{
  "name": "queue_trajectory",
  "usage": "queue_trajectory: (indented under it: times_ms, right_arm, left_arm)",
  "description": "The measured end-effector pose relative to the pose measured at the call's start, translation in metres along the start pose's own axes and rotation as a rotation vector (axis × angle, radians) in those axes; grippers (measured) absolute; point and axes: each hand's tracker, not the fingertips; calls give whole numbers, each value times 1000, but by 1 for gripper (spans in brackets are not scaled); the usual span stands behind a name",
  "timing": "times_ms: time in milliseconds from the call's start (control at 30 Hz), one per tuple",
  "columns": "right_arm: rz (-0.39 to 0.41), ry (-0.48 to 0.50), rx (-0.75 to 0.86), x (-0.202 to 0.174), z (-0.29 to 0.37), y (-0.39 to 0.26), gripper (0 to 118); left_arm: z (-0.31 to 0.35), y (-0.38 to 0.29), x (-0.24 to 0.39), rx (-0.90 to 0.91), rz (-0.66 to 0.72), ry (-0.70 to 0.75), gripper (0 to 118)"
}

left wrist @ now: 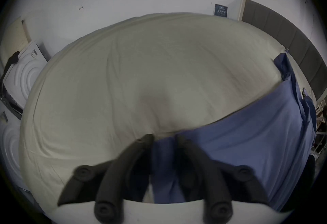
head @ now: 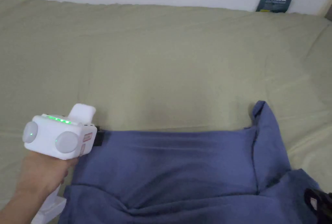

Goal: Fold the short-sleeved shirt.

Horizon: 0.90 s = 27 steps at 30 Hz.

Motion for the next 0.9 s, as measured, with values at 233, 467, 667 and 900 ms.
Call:
queue_trajectory:
  times_ms: [233,467,667,900]
  right_arm:
    - [29,-51,-113,27,-102,97,103]
    - [-64,-103,-292,52,-203,136,118]
    - [-93,-57,-406,37,-233,135,69]
    - [14,15,-368,20,-203,151,6]
  left_arm:
    - [39,5,2,80,33,-48,0]
    - [69,13,6,119,21,-85,0]
    - [54,18,5,101,44,-80,0]
    - [53,24,2,71,73,-83,0]
